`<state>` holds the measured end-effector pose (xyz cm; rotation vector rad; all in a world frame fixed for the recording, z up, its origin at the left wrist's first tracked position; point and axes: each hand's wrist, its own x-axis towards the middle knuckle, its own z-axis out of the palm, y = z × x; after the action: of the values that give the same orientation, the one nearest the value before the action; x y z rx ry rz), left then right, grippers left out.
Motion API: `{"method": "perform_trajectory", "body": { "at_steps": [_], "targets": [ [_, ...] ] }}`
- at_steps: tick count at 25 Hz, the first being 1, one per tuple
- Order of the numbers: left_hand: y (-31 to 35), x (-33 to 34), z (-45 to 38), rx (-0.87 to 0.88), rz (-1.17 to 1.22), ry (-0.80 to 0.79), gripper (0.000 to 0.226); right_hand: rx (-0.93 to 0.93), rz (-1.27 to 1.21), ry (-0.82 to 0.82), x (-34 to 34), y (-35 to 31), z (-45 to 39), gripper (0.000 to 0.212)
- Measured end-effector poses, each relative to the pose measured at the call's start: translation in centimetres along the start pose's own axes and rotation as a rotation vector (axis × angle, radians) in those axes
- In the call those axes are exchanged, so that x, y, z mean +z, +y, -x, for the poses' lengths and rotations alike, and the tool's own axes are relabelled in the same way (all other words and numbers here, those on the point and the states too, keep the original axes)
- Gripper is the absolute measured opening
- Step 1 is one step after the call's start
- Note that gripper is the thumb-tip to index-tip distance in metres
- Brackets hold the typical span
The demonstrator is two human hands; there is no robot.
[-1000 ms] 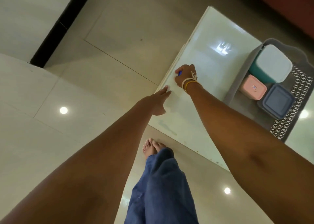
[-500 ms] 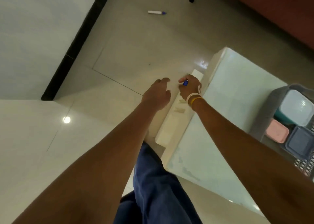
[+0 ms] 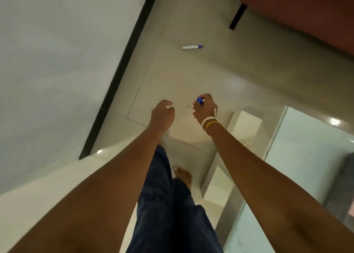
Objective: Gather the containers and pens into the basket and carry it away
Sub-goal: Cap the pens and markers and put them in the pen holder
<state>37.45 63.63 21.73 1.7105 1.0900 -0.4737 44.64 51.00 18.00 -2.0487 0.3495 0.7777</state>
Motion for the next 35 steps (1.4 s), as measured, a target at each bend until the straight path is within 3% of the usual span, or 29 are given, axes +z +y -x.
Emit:
{"method": "perform_trajectory", "body": {
  "at_steps": [3, 8, 11, 14, 18, 23, 26, 28, 31, 33, 35],
  "targets": [
    [3.6, -2.4, -5.7, -0.032, 0.021, -0.051, 0.033, 0.062, 0.022, 0.025, 1.3, -3.1, -5.1, 0.008],
    [6.9, -3.3, -14.9, 0.015, -0.143, -0.103, 0.028, 0.113, 0.124, -0.015, 4.2, -7.1, -15.2, 0.005],
    [7.2, -1.1, -21.5, 0.067, -0.306, -0.168, 0.029, 0.125, 0.187, -0.043, 6.0, -8.3, -22.1, 0.019],
    [8.1, 2.5, -30.3, 0.149, -0.381, -0.156, 0.029, 0.110, 0.298, -0.108, 7.9, -7.2, -30.2, 0.030],
    [9.5, 8.3, -42.1, 0.273, -0.456, -0.071, 0.031, 0.112, 0.285, 0.022, 9.0, -5.0, -40.3, 0.038],
    [10.6, 14.3, -51.5, 0.543, -0.910, 0.048, 0.046, 0.064, 0.277, 0.220, 7.9, 0.0, -47.7, 0.043],
    [10.2, 14.9, -53.3, 0.531, -1.105, -0.005, 0.039, 0.059, 0.320, 0.207, 7.0, 2.1, -48.8, 0.041],
    [9.5, 14.9, -52.8, 0.444, -1.044, -0.051, 0.031, 0.115, 0.255, 0.165, 6.7, 2.1, -49.0, 0.037],
    [9.4, 13.2, -48.7, 0.341, -0.795, -0.115, 0.027, 0.303, -0.089, 0.146, 5.3, -0.4, -46.2, 0.006],
    [10.8, 11.2, -44.6, 0.352, -0.718, -0.153, 0.028, 0.422, -0.464, 0.157, 3.9, -3.2, -43.0, 0.024],
    [13.2, 8.5, -39.4, 0.399, -0.699, -0.181, 0.026, 0.407, -0.709, 0.241, 1.8, -6.8, -39.0, 0.021]
  ]
}}
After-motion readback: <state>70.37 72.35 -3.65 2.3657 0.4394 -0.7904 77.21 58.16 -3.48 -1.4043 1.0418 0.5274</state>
